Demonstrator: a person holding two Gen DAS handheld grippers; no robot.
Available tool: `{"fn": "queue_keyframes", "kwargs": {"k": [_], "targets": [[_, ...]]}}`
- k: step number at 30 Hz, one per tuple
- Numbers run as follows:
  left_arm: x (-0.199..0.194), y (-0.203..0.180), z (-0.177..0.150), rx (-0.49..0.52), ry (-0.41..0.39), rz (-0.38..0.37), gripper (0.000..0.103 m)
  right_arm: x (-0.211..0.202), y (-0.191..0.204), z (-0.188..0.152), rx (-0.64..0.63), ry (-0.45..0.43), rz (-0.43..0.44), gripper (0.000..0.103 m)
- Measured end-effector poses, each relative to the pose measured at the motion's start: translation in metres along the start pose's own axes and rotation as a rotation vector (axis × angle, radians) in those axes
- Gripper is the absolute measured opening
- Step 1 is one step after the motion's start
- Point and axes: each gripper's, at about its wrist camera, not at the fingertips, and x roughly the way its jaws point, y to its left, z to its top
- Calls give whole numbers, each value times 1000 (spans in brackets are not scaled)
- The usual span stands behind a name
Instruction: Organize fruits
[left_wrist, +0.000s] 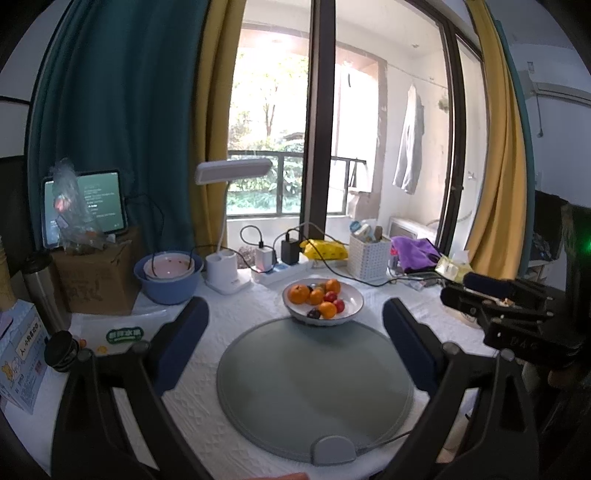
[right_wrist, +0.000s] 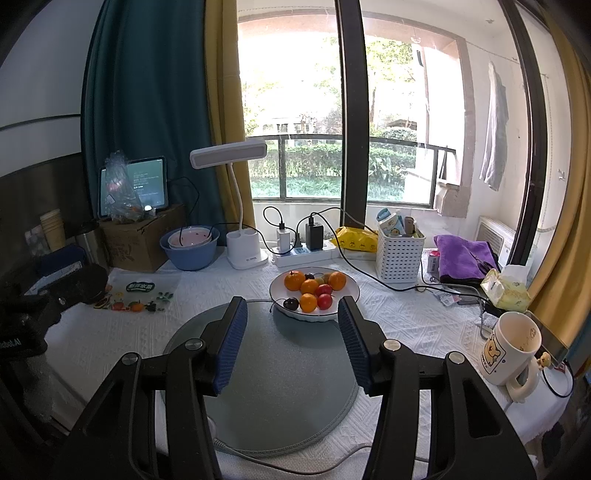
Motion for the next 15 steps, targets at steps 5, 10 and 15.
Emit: {"fn": "queue_keyframes", "kwargs": {"k": [5,10,15], "targets": [[0,-1,0,0,1,0,96,0,0,0,0,0,-1,54],[-1,-2,0,1,-5,-1,96,0,0,-1,1,2,-1,54],[-1,-2,0,1,-5,-1,96,0,1,0,0,1,-1,54]]}}
